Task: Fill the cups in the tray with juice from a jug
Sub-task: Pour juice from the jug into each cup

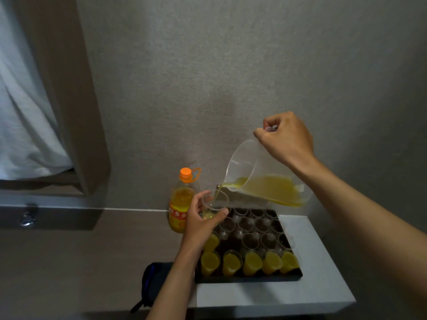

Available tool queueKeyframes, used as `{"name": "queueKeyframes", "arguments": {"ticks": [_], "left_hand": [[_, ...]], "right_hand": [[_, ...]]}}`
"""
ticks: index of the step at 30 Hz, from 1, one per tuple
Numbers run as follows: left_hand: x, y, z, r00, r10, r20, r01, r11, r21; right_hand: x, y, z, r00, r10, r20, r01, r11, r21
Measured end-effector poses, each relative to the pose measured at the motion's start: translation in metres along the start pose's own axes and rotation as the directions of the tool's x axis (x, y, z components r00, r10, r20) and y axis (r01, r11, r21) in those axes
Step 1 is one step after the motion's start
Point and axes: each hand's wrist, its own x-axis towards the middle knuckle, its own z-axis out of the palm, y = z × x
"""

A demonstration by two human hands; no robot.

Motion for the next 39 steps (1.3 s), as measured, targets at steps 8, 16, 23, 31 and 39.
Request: {"name": "queueKeyframes", "arguments": {"ticks": [8, 16, 23, 31, 39], "left_hand": [[-0.002, -0.006, -0.003, 1.0, -0.011, -0.004, 0.011, 1.0, 0.023], [-0.003, -0.007, -0.004, 1.0, 0.0, -0.006, 0.0, 1.0, 0.025], [0.002, -0.009, -0.005, 0.999, 0.008, -0.031, -0.008, 1.0, -0.002], [0.012, -0.011, -0.009, 1.0, 0.001, -0.019, -0.001, 1.0, -0.016], [0.021, -0.014, -0.013, 0.999, 0.012, -0.034, -0.013, 0.999, -0.041]], "right_hand": [[0.002, -0.003, -0.003, 1.0, -0.019, 0.004, 0.019, 1.0, -0.014], [0.008, -0.007, -0.005, 1.0, -0.024, 0.003, 0.024, 1.0, -0.013], [0.013, -0.01, -0.002, 1.0, -0.02, -0.006, 0.02, 0.999, -0.032], [0.018, -0.015, 0.004, 1.0, -0.03, -0.004, 0.029, 0.999, -0.032], [0.024, -0.019, 0.009, 0.999, -0.032, 0.001, 0.032, 0.999, -0.038]]}}
